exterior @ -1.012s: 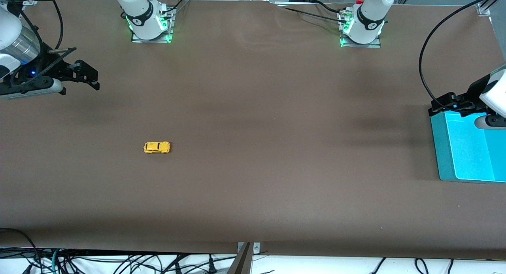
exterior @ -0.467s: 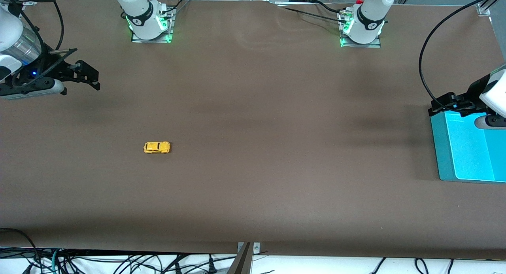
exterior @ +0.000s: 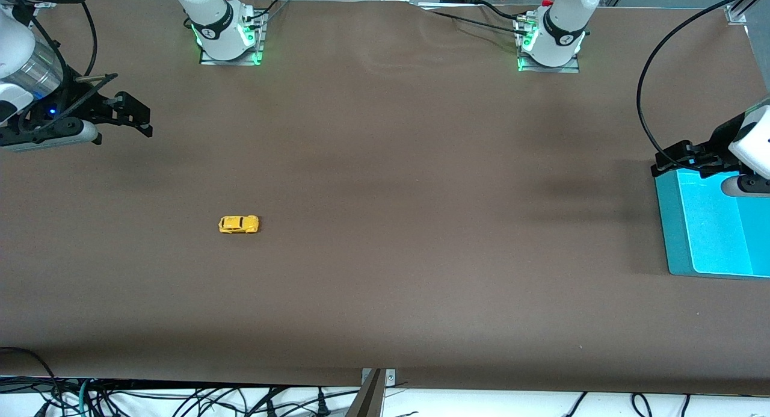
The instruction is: Wind and store yellow beetle car
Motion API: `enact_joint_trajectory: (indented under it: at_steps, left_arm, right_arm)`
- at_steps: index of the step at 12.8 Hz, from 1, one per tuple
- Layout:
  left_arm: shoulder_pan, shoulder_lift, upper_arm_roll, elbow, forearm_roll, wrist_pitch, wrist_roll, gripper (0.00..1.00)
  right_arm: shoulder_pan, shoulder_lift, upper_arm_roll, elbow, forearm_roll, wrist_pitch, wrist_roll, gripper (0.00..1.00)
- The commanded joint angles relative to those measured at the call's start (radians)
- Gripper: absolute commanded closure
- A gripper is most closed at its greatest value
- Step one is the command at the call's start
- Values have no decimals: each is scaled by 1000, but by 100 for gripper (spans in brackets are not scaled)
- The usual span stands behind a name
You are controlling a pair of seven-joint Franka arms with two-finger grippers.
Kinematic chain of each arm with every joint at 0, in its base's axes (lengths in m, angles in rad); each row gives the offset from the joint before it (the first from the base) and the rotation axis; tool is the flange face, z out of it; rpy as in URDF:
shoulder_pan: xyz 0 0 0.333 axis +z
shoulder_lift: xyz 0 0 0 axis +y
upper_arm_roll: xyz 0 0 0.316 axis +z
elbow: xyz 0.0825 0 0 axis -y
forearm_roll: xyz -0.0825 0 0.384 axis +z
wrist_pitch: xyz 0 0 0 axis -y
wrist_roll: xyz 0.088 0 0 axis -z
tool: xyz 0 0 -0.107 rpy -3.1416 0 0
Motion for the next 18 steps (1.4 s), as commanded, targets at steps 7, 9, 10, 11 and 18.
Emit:
enact_joint_trajectory:
  at_steps: [7, 9, 10, 11, 18]
  left_arm:
    - [-3, 11, 2, 29, -17, -16, 15, 0]
    - [-3, 11, 2, 29, -17, -16, 15, 0]
    - [-3, 11, 2, 29, -17, -16, 15, 0]
    - [-3, 11, 4, 29, -17, -16, 15, 0]
    - [-6, 11, 2, 29, -17, -16, 13, 0]
  right_arm:
    - [-4, 1, 1, -46, 10, -3, -33, 0]
    - [-4, 18, 22, -65, 10, 11, -38, 0]
    - [-4, 24, 30, -68, 9, 27, -36, 0]
    - [-3, 32, 32, -70, 7, 41, -36, 0]
    - [0, 271, 61, -67, -19, 197, -334, 0]
